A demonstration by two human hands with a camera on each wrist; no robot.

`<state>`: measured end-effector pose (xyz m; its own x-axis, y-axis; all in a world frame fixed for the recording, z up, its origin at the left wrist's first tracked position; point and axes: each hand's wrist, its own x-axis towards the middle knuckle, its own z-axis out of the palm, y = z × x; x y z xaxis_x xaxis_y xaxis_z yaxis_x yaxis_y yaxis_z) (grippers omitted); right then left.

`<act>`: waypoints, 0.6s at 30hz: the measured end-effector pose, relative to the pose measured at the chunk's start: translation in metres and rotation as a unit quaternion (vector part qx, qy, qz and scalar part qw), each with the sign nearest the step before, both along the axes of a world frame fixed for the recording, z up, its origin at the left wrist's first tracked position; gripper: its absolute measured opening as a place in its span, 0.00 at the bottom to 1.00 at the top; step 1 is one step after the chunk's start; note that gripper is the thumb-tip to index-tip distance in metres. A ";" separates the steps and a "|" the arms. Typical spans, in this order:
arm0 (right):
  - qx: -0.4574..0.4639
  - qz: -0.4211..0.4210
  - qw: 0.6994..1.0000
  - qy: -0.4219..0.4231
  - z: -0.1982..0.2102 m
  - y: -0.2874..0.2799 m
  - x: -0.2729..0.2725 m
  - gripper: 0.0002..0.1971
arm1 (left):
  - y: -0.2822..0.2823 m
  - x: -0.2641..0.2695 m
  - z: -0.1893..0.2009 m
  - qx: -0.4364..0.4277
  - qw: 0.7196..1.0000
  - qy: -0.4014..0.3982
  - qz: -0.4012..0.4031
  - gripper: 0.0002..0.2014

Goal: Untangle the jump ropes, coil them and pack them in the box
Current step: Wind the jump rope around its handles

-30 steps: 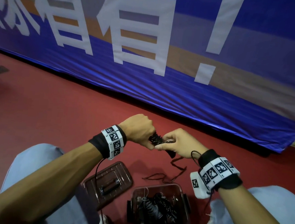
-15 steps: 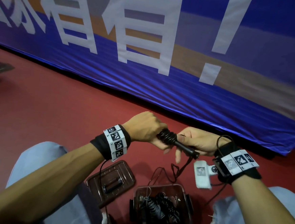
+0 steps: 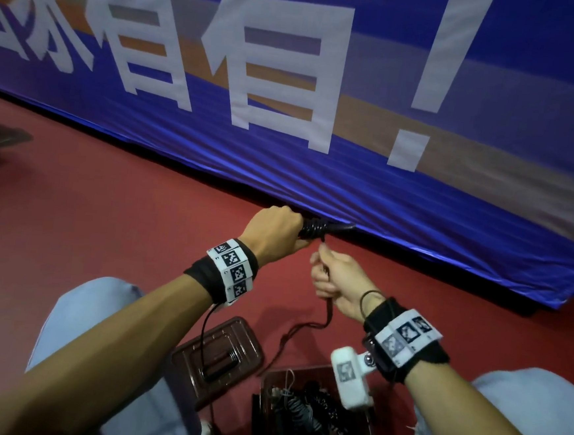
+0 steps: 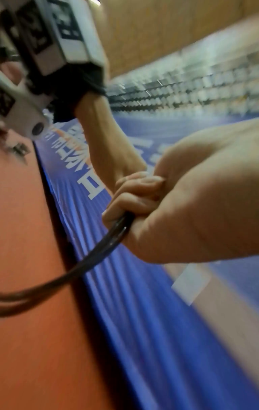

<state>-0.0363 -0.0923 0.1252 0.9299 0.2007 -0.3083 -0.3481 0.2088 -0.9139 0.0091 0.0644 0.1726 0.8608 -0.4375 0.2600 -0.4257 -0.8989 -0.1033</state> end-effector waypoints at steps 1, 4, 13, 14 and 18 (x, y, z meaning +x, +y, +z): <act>-0.081 -0.005 0.997 -0.010 -0.005 0.004 0.000 0.20 | -0.003 0.001 -0.007 0.022 0.999 0.020 0.013 0.21; -0.296 0.017 0.954 -0.041 -0.009 0.003 0.001 0.20 | -0.015 0.000 -0.027 0.044 0.994 0.095 0.027 0.20; -0.561 0.092 0.767 -0.296 0.012 -0.057 0.006 0.20 | -0.011 0.003 -0.024 0.124 0.976 0.155 -0.089 0.20; -0.546 0.089 0.775 -0.306 0.010 -0.060 0.006 0.19 | -0.010 0.003 -0.023 0.138 0.974 0.148 -0.104 0.20; -0.438 0.090 0.836 -0.317 0.006 -0.065 0.008 0.16 | -0.004 0.002 -0.023 0.176 0.966 0.101 -0.158 0.20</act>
